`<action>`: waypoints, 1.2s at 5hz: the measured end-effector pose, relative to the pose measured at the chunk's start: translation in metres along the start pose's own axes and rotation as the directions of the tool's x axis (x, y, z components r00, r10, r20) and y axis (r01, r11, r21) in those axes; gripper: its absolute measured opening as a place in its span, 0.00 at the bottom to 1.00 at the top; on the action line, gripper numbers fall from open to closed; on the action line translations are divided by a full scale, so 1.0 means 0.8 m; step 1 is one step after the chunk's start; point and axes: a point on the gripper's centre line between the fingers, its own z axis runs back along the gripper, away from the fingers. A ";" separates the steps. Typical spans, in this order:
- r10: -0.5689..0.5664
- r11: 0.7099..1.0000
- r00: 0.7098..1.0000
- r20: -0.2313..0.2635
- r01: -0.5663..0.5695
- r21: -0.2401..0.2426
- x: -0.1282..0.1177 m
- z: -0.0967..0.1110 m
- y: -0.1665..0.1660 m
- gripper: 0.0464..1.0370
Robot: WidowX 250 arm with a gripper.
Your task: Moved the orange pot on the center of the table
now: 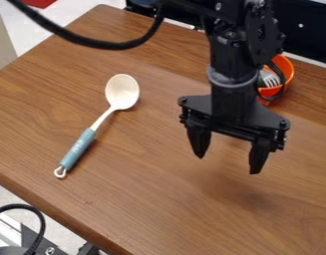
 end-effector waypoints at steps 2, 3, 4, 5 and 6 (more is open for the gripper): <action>0.015 0.999 1.000 -0.005 -0.015 0.033 -0.005 -0.013 0.009 0.96; 0.055 0.998 0.998 -0.001 -0.055 0.038 0.008 -0.003 0.016 0.96; 0.079 0.996 0.997 0.025 -0.080 0.026 0.034 0.012 0.018 0.96; 0.106 0.994 0.994 0.026 -0.107 0.038 0.067 0.008 0.011 0.96; 0.114 0.992 0.993 0.042 -0.116 0.056 0.092 -0.009 0.008 0.96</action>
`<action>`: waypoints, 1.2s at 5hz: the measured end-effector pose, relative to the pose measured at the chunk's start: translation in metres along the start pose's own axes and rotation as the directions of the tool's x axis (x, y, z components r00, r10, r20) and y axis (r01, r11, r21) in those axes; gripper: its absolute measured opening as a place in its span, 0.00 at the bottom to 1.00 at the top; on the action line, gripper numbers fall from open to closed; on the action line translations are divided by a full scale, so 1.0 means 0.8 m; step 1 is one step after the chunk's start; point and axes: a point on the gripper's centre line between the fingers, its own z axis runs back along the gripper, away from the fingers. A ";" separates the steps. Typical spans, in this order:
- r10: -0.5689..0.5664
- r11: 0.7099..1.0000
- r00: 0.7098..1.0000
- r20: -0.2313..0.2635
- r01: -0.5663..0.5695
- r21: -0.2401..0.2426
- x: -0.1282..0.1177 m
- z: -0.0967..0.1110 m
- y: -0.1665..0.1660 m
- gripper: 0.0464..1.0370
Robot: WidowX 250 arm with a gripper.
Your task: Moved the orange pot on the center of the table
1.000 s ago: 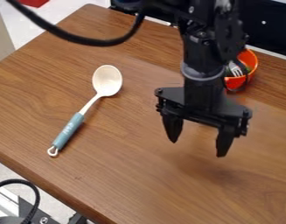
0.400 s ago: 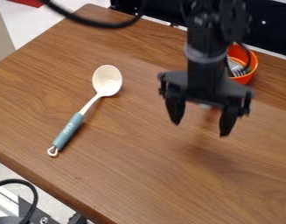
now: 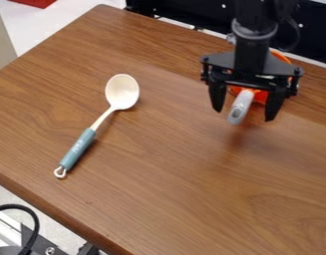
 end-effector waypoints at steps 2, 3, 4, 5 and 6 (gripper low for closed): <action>0.048 0.998 0.999 -0.012 -0.047 0.038 0.013 -0.019 0.002 0.96; 0.065 0.997 0.998 -0.025 -0.064 0.048 0.018 -0.031 0.001 0.96; 0.098 0.994 0.994 -0.042 -0.095 0.055 0.020 -0.040 0.002 0.93; 0.104 0.994 0.993 -0.050 -0.102 0.042 0.020 -0.040 0.004 0.68; 0.093 0.996 0.994 -0.052 -0.092 0.022 0.019 -0.045 0.006 0.40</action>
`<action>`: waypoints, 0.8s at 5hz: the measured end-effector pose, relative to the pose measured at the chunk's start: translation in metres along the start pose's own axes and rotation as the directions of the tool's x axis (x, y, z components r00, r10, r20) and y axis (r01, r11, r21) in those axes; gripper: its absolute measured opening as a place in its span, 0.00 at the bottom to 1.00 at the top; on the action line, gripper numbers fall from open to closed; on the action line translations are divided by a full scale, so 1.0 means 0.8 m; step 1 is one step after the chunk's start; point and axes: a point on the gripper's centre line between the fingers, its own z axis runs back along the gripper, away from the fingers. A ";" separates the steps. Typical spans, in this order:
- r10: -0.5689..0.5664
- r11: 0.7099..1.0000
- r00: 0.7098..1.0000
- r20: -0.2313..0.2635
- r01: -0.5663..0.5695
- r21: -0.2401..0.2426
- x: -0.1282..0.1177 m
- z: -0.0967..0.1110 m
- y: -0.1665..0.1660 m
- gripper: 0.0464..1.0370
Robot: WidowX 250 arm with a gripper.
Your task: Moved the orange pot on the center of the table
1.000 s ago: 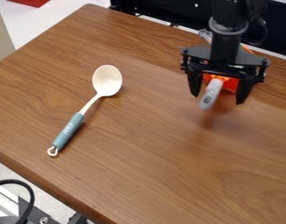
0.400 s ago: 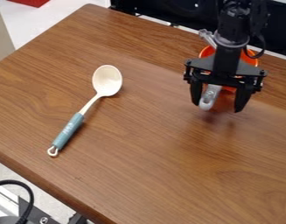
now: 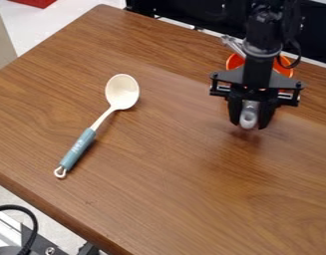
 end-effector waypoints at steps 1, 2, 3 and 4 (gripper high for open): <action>-0.012 1.000 1.000 0.002 0.012 0.000 -0.003 -0.004 0.003 0.31; -0.034 0.999 0.999 0.020 0.034 -0.003 -0.013 0.002 0.009 0.31; -0.043 0.999 0.998 0.044 0.045 -0.029 -0.029 0.013 0.016 0.31; -0.085 0.995 0.994 0.071 0.089 -0.047 -0.048 0.029 0.025 0.31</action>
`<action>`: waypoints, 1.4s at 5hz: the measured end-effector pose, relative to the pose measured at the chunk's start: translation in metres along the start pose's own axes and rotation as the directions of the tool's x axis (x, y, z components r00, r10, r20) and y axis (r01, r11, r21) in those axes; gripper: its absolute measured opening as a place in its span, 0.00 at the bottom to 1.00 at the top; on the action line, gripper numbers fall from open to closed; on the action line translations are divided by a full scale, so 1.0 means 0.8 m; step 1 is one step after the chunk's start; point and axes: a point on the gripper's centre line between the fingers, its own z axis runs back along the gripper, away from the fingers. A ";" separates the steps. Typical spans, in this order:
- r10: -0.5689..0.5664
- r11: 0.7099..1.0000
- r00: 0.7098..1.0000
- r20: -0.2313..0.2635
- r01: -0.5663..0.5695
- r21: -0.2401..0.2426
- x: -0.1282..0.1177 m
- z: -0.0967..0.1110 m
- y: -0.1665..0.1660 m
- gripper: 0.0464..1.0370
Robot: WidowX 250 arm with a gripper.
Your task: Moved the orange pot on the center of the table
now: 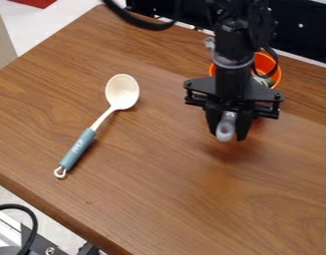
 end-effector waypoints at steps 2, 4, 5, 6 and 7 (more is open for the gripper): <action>-0.125 0.992 0.992 -0.025 0.125 -0.005 -0.062 0.003 0.016 0.31; -0.231 0.973 0.970 -0.079 0.231 -0.013 -0.124 0.007 0.026 0.31; -0.269 0.963 0.959 -0.089 0.268 -0.018 -0.136 0.005 0.024 0.31; -0.256 0.967 0.960 -0.114 0.254 -0.031 -0.138 0.007 0.022 0.36; -0.204 0.979 0.962 -0.181 0.199 -0.043 -0.128 0.011 0.021 0.64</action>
